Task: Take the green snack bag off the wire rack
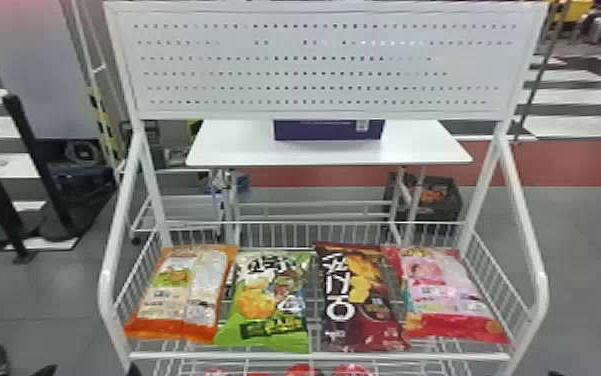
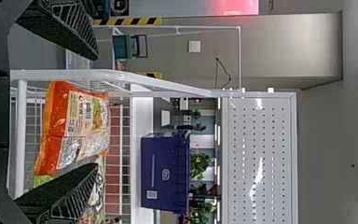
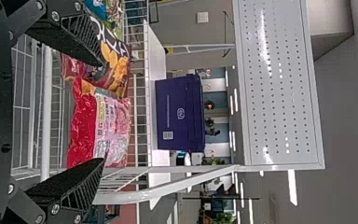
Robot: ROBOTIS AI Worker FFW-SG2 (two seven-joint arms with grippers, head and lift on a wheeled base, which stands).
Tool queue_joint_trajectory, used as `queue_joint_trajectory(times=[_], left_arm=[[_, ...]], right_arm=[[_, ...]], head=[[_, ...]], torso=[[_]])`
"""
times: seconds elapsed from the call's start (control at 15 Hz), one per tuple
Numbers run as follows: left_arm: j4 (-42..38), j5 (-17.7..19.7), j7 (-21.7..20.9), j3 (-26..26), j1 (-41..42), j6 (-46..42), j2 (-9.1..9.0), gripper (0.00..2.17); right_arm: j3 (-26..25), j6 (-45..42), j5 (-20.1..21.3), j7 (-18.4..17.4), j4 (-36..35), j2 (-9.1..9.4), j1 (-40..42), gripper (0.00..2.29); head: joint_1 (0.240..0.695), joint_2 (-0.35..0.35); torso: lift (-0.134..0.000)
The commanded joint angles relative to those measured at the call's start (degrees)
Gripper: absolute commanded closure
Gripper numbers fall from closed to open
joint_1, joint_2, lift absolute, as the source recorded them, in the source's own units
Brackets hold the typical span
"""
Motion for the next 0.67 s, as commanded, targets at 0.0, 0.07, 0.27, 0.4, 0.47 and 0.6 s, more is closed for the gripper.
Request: queue_joint_trajectory(times=[0.0, 0.07, 0.27, 0.4, 0.47, 0.6], left_arm=[[0.00, 0.00, 0.00, 0.00, 0.00, 0.00, 0.00, 0.06], [0.00, 0.00, 0.00, 0.00, 0.00, 0.00, 0.00, 0.07], [-0.18, 0.00, 0.00, 0.00, 0.18, 0.00, 0.00, 0.07], [-0.27, 0.00, 0.00, 0.00, 0.26, 0.00, 0.00, 0.07], [-0.35, 0.00, 0.00, 0.00, 0.35, 0.00, 0.00, 0.07], [-0.27, 0.00, -0.35, -0.26, 0.26, 0.00, -0.09, 0.07]], right_arm=[[0.03, -0.11, 0.00, 0.00, 0.00, 0.00, -0.02, 0.17], [0.03, 0.06, 0.00, 0.00, 0.00, 0.00, -0.02, 0.17], [0.03, 0.06, 0.00, 0.00, 0.00, 0.00, -0.02, 0.17], [0.03, -0.11, 0.00, 0.00, 0.00, 0.00, -0.02, 0.17], [0.03, 0.06, 0.00, 0.00, 0.00, 0.00, -0.02, 0.17], [0.03, 0.06, 0.00, 0.00, 0.00, 0.09, -0.11, 0.17]], head=[[0.499, 0.000], [0.499, 0.000], [0.499, 0.000], [0.499, 0.000], [0.499, 0.000], [0.499, 0.000]], torso=[[0.000], [0.000], [0.000], [0.000], [0.000], [0.000]])
